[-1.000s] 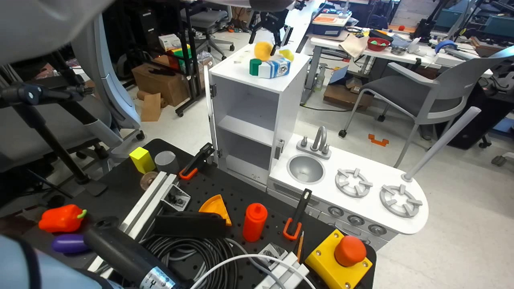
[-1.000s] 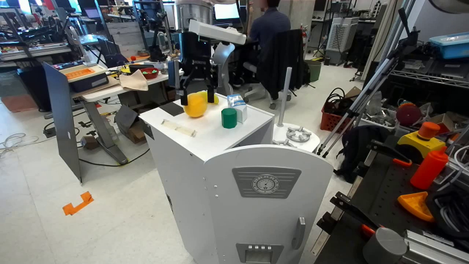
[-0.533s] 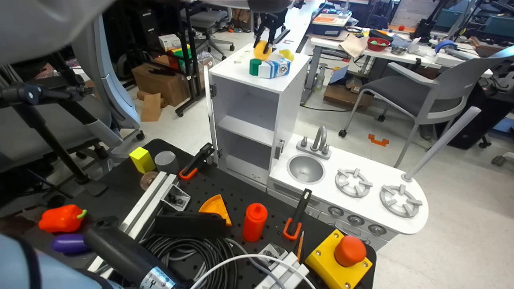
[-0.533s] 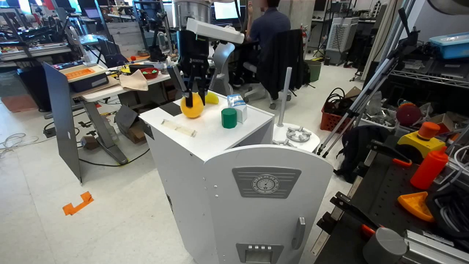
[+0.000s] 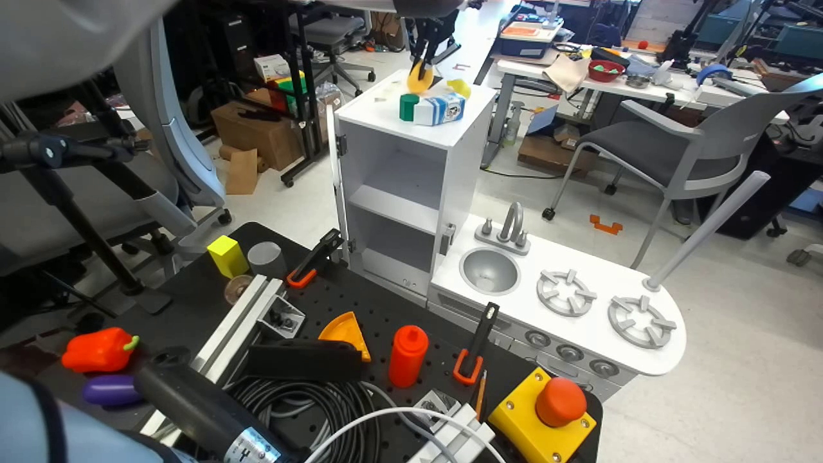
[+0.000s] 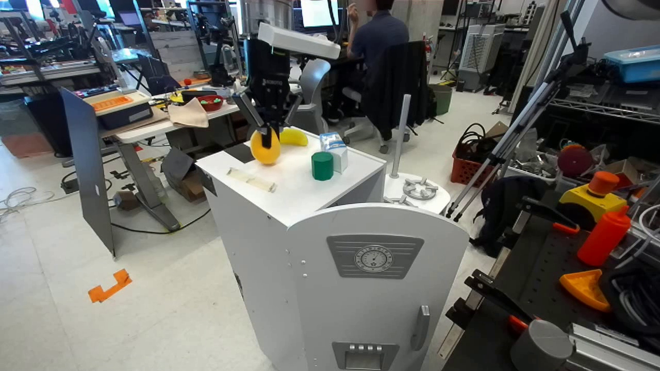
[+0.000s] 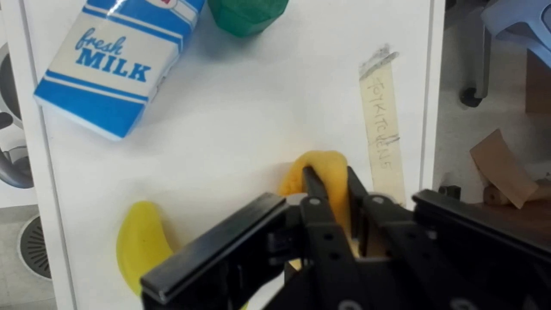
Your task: Move the orange ball to the bottom on the cabinet
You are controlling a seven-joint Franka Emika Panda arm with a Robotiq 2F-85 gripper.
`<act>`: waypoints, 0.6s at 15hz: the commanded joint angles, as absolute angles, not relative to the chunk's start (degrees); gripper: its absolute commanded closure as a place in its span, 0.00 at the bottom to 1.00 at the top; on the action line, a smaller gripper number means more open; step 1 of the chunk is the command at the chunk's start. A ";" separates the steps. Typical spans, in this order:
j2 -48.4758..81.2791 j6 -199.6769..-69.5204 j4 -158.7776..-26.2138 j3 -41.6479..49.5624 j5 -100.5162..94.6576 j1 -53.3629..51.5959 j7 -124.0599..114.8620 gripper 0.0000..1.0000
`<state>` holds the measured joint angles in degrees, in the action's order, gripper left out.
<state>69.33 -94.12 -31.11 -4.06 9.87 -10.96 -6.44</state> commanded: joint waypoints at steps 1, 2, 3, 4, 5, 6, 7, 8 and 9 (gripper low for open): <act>68.43 -92.15 -30.54 -4.48 9.46 -11.81 -3.97 0.96; 68.11 -91.68 -30.82 -4.61 9.47 -12.04 -3.11 0.96; 67.83 -91.06 -31.09 -4.72 9.49 -12.26 -2.24 0.96; 67.58 -90.50 -31.32 -4.84 9.59 -12.46 -1.33 0.96; 67.27 -89.59 -31.63 -4.93 9.62 -12.67 -0.40 0.96; 67.10 -88.77 -31.78 -5.01 9.65 -12.86 0.44 0.96; 66.84 -87.74 -32.01 -5.09 9.65 -12.99 1.37 0.96; 66.64 -86.92 -32.13 -5.12 9.66 -13.12 2.19 0.96; 66.37 -85.73 -32.29 -5.10 9.63 -13.21 3.01 0.96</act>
<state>68.20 -89.22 -31.13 -4.62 9.89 -13.12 0.36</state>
